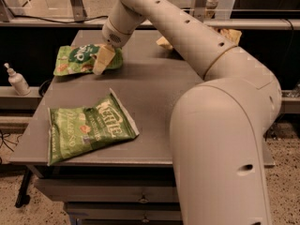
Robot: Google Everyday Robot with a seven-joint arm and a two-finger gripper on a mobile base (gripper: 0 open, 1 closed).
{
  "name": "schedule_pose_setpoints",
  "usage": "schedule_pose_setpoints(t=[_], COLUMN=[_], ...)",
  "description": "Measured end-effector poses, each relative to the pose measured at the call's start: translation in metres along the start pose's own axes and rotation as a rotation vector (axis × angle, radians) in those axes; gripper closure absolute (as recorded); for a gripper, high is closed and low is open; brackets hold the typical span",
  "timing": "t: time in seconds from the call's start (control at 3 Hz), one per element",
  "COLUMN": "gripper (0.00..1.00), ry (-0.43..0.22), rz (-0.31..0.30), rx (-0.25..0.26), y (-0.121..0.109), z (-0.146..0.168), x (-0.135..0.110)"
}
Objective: Move green rice chip bag near brown chip bag
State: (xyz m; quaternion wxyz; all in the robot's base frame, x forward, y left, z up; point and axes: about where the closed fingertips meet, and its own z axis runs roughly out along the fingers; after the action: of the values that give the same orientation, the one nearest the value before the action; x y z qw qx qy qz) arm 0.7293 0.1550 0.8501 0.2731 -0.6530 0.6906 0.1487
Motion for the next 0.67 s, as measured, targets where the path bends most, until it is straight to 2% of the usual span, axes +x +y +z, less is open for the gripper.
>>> schedule_pose_setpoints(t=[0.67], gripper=[0.64], ry=[0.019], rz=[-0.002], rx=[0.018], y=[-0.0042], z=[-0.0104], x=[0.0133])
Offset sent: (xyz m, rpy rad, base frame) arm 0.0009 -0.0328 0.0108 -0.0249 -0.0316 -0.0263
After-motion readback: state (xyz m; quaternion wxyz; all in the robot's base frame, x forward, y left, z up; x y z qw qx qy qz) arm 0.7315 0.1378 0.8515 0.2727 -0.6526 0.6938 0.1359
